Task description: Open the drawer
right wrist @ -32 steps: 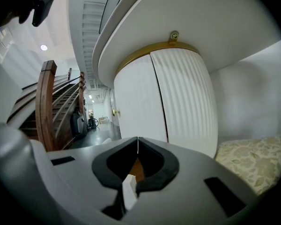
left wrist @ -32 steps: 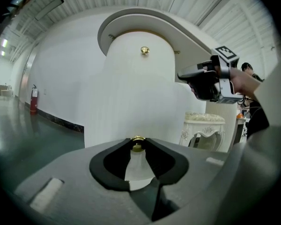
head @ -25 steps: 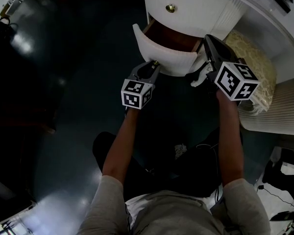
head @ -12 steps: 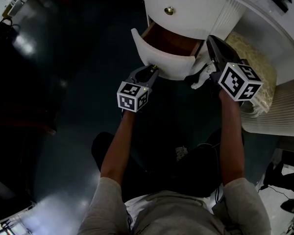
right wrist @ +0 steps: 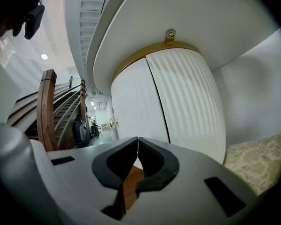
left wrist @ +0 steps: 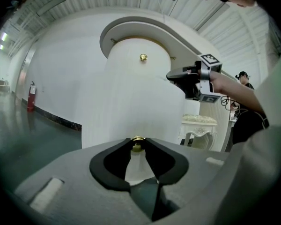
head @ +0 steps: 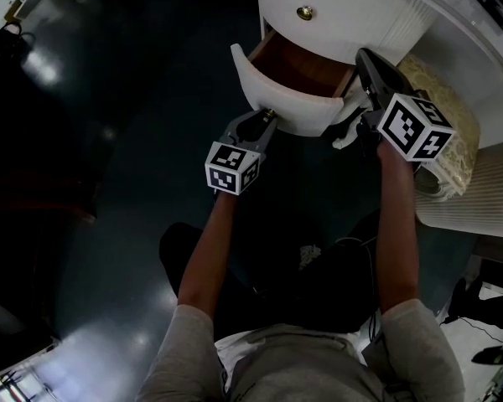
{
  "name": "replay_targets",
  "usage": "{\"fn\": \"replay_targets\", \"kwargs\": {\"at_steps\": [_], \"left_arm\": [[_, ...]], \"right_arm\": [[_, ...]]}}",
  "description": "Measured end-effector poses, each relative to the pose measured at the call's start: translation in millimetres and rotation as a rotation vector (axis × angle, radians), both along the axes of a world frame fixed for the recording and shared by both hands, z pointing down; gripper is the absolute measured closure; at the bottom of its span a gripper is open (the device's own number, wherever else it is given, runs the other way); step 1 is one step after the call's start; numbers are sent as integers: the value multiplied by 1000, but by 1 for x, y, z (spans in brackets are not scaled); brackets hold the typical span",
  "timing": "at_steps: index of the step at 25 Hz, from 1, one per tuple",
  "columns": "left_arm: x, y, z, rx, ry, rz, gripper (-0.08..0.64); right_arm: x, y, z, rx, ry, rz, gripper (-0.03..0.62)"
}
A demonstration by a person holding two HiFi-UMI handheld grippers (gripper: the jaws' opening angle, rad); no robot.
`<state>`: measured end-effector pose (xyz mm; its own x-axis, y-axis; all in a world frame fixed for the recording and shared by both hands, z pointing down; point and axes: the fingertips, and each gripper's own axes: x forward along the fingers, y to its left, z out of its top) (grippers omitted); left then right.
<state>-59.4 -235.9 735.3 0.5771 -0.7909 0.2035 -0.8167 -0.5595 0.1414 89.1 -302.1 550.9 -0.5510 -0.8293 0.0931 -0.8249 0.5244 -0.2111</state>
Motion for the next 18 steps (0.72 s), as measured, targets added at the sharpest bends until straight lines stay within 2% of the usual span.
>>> {"fn": "replay_targets", "kwargs": {"at_steps": [5,10,18], "left_arm": [[-4,10,2,-13,-12,2,457],[-6,13,1,-9,-23,12,457],[-8,18,3,-3,-7,6,457]], "right_arm": [[-13,-6,5,-4,18,14,577],[-25,1,7,27,114,-27,577],[-18,-10,18,-40,51,-5,577]]}}
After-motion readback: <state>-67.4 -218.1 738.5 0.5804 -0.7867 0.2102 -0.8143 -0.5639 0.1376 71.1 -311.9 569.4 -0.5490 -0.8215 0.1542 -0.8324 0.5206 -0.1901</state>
